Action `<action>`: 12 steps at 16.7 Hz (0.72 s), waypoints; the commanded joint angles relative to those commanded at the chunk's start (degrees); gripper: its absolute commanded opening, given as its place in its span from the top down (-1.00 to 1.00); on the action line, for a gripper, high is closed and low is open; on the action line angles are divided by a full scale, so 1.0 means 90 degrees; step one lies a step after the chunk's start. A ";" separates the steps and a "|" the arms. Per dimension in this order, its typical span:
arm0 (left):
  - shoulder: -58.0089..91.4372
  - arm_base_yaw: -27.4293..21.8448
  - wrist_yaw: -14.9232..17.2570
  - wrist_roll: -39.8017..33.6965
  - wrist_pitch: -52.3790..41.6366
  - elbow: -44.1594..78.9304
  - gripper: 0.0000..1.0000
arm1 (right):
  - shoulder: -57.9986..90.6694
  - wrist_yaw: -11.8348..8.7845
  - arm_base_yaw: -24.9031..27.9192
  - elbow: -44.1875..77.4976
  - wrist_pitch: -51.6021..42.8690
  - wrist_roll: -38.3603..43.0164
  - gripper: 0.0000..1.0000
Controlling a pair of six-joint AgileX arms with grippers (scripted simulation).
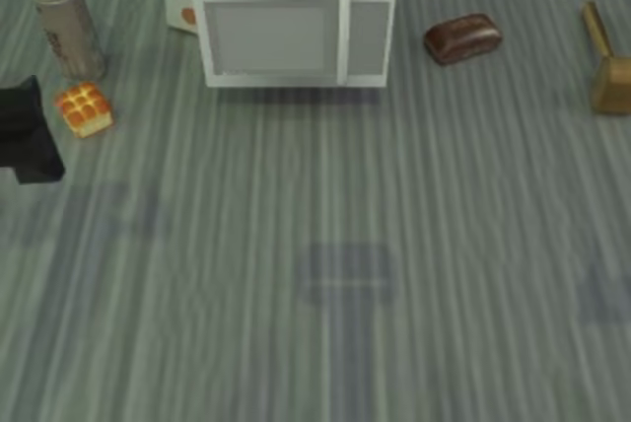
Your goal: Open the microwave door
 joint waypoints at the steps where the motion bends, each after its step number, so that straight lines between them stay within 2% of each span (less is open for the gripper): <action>1: 0.0679 -0.0199 -0.0121 -0.0172 -0.0198 0.0576 -1.00 | 0.0000 0.0000 0.0000 0.0000 0.0000 0.0000 -1.00; 7: 0.4559 -0.1407 -0.0842 -0.1233 -0.1352 0.4055 -1.00 | 0.0000 0.0000 0.0000 0.0000 0.0000 0.0000 -1.00; 12: 0.7209 -0.2270 -0.1361 -0.1970 -0.2222 0.6438 -1.00 | 0.0000 0.0000 0.0000 0.0000 0.0000 0.0000 -1.00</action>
